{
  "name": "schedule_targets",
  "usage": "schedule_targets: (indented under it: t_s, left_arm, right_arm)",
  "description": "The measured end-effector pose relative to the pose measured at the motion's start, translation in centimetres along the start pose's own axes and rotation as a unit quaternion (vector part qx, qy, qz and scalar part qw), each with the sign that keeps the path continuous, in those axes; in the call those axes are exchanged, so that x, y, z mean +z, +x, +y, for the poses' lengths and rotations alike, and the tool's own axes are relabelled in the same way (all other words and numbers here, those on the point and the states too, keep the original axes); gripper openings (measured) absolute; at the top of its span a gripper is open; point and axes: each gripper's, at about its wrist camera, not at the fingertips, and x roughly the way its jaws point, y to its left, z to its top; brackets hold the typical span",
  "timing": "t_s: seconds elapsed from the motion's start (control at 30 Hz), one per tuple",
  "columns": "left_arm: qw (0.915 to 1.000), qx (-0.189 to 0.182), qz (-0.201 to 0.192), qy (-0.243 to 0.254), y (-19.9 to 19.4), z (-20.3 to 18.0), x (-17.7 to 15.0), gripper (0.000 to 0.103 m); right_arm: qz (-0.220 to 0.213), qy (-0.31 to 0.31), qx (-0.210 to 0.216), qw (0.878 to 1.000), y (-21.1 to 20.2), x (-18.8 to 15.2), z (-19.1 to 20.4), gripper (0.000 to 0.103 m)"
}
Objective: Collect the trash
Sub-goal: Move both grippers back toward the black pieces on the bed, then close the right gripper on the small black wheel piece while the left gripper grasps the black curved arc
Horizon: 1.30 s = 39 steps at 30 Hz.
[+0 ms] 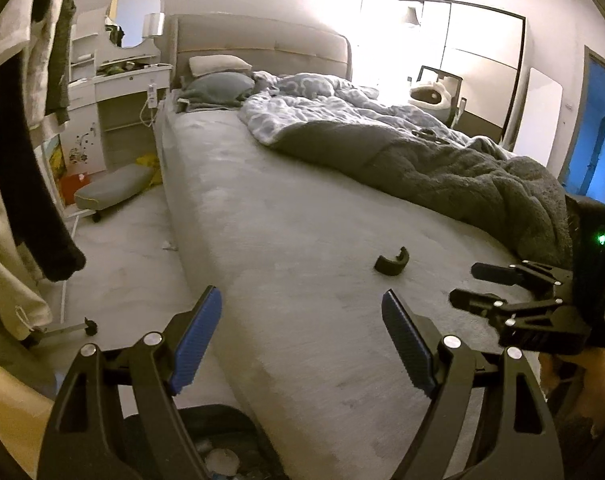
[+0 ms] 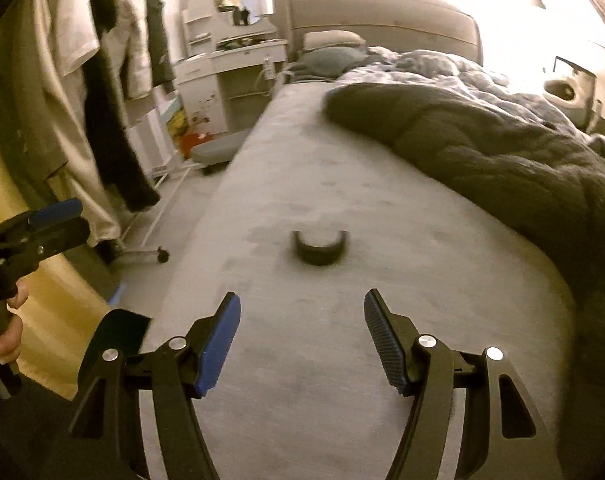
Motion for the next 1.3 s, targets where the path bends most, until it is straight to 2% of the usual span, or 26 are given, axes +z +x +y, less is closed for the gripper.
schedule_targets:
  t_s: [0.3, 0.57, 0.63, 0.77, 0.97, 1.23, 1.3]
  left_arm:
    - [0.9995, -0.021, 0.02, 0.009, 4.2, -2.5, 1.0, 0.084]
    - [0.9986, -0.033, 0.026, 0.032, 7.3, -5.9, 1.8, 0.084]
    - [0.9984, -0.034, 0.029, 0.035, 8.1, -6.5, 1.8, 0.084]
    - [0.9981, -0.034, 0.035, 0.039, 9.7, -7.7, 1.8, 0.084]
    - [0.9978, -0.029, 0.043, 0.042, 11.6, -9.2, 1.4, 0.084]
    - [0.9977, -0.021, 0.048, 0.042, 13.5, -10.9, 1.0, 0.084]
    - [0.9976, -0.015, 0.053, 0.041, 14.0, -11.3, 0.9, 0.082]
  right_arm:
    - [0.015, 0.023, -0.027, 0.999, -0.1, -1.9, -3.9, 0.065]
    - [0.031, 0.038, -0.025, 0.998, -0.1, -4.1, -6.6, 0.065]
    - [0.036, 0.038, -0.023, 0.998, 0.0, -4.6, -7.1, 0.058]
    - [0.043, 0.039, -0.012, 0.998, 0.3, -5.1, -7.7, 0.053]
    - [0.036, 0.046, 0.003, 0.998, 0.0, -5.5, -8.2, 0.05]
    - [0.03, 0.045, 0.0, 0.999, 0.1, -5.7, -8.4, 0.036]
    - [0.029, 0.047, 0.001, 0.998, 0.0, -5.7, -8.6, 0.028]
